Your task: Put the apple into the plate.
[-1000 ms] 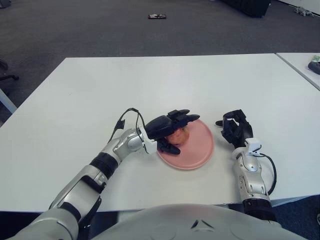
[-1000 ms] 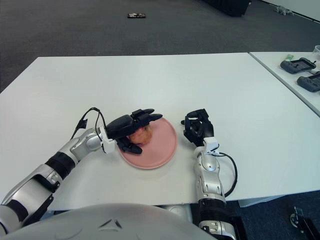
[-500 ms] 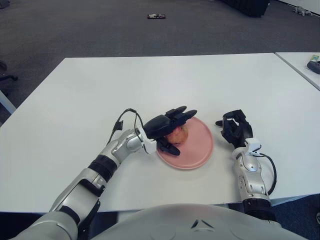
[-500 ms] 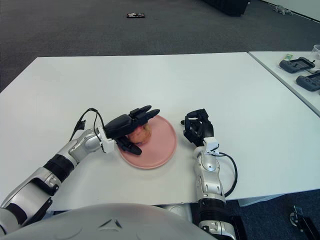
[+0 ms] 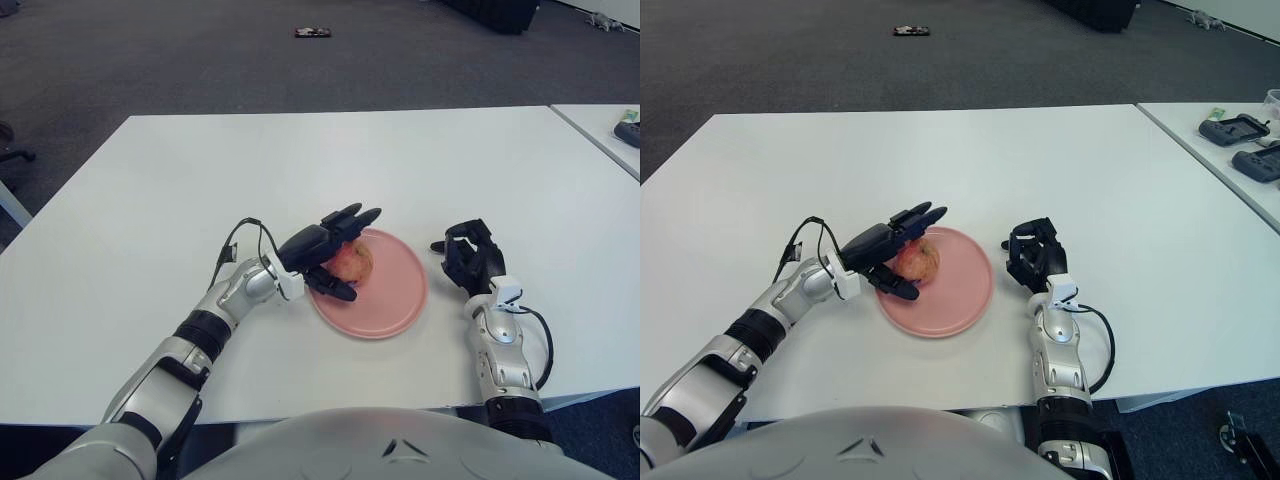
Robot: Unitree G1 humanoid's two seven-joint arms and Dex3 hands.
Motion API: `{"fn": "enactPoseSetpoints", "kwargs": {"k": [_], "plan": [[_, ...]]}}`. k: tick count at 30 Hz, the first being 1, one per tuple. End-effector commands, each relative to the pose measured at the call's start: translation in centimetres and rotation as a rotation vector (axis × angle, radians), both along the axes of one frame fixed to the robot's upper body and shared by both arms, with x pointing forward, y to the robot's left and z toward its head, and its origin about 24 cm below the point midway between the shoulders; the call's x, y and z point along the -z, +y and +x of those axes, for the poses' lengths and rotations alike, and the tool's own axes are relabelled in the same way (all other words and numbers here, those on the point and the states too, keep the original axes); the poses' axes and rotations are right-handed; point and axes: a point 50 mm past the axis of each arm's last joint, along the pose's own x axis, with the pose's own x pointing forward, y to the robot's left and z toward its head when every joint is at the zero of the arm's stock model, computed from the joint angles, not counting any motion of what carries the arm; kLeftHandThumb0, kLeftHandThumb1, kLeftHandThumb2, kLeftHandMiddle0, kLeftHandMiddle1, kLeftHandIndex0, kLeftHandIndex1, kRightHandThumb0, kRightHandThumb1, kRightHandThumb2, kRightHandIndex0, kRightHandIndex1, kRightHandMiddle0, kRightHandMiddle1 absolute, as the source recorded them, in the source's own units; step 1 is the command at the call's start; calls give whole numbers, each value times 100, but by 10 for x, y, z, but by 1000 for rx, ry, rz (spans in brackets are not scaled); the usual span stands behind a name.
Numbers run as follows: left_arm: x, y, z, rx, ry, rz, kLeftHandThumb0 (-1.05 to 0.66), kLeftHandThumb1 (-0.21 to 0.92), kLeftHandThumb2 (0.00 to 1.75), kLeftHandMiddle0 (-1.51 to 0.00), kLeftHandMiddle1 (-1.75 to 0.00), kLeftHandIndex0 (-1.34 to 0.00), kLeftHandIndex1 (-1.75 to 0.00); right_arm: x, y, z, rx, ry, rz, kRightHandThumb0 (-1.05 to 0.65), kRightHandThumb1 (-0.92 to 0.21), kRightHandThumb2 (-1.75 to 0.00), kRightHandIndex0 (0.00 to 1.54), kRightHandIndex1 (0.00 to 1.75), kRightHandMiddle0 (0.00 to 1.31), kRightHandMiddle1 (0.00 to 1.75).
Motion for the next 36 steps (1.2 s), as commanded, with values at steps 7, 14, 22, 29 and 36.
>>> {"fn": "enactPoseSetpoints", "kwargs": {"k": [7,14,22,29,36], "plan": [[-8,19,13,-153,116,-192,-100,85,15,0,0,0,0,-6,0,3,14,-14,-7,-36,-78,-72,49,123,27,175],[-5,43,13,-287,123,-323,-104,86,16,0,0,0,0,-5,-1,3,12,-8,0,-36,-78,-72,49,123,27,175],[-40,58,7,-408,13,-543,-103,88,17,0,0,0,0,-6,0,2,2,-16,-12,-36,-80,-70,48,123,26,175],[-47,74,1,-600,-74,-686,-103,91,19,0,0,0,0,-6,0,3,1,-14,-4,-36,-80,-70,49,124,26,175],[-40,91,0,-748,-15,-874,-99,92,28,0,0,0,0,-5,2,4,2,-18,9,-36,-79,-71,49,124,26,175]]}}
